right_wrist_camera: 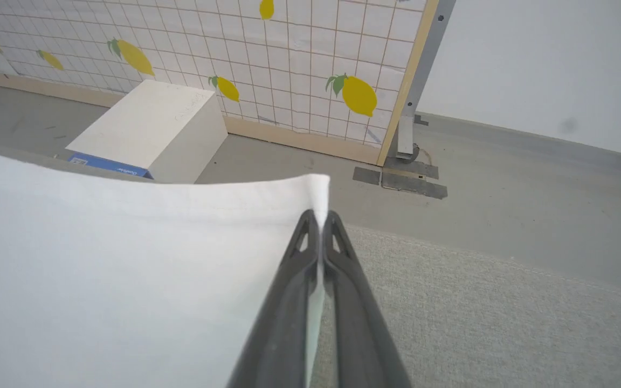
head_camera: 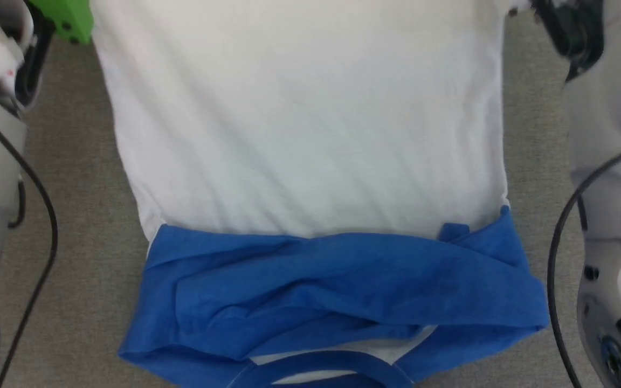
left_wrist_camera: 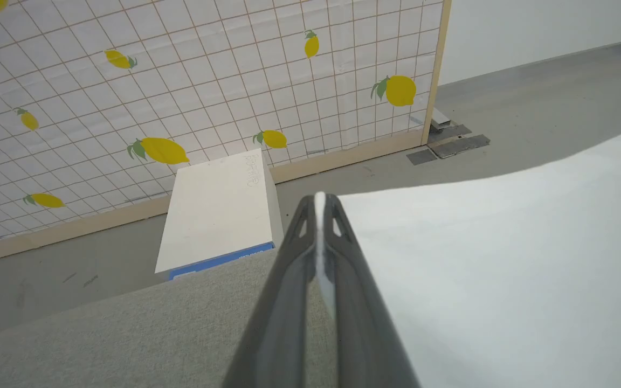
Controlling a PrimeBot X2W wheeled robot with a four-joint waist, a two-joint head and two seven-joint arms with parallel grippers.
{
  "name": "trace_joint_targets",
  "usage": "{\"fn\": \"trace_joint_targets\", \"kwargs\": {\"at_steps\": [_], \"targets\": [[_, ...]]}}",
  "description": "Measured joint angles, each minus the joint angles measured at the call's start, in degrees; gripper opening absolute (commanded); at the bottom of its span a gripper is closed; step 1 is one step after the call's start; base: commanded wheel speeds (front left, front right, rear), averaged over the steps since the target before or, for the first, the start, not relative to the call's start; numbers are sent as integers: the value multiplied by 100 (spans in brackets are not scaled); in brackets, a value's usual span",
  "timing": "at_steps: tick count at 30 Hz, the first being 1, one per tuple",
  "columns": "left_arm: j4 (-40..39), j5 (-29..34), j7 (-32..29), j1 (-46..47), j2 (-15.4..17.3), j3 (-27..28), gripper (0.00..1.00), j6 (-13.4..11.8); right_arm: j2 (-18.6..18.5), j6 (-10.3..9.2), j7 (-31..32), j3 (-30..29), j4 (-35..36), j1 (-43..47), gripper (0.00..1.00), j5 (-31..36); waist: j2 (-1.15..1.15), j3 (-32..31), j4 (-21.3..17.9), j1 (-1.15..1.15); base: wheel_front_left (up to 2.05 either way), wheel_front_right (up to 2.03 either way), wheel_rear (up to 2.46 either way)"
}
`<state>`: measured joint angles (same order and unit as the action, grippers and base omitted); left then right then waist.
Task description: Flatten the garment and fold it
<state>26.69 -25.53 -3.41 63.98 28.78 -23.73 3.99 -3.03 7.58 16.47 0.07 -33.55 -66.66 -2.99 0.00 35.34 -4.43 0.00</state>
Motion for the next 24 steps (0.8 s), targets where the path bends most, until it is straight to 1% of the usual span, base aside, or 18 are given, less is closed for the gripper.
{"fn": "trace_joint_targets", "kwargs": {"at_steps": [4,9,12,15,19,22,24], "targets": [[-153,-133,406,-592,11,43,0,7,-214,0,-421,290,381,603,0,-391,0,-344,26,0,0,0,0],[-664,-359,704,-1612,-38,47,0,-16,-698,0,-732,658,1105,1752,0,-843,0,-895,96,-1,0,0,0],[-1152,-486,762,-2307,-24,41,0,-149,-965,0,-735,713,1656,2577,0,-1026,0,-1252,155,-1,0,0,0],[-1734,-579,776,-3075,7,34,0,-333,-1161,0,-667,639,2268,3437,0,-1140,0,-1609,227,-1,0,0,0],[-2410,-753,709,-4112,74,-22,0,-561,-1198,0,-401,324,3051,4634,0,-1203,0,-2045,345,-1,0,0,0],[-2759,-951,704,-4873,76,-29,0,-751,-1084,0,-10,96,3534,5493,0,-1268,0,-2329,439,-1,0,0,0],[-2924,-1099,704,-5315,58,-43,0,-826,-1003,0,270,-35,3833,5979,0,-1262,0,-2489,497,-1,0,0,0]]}}
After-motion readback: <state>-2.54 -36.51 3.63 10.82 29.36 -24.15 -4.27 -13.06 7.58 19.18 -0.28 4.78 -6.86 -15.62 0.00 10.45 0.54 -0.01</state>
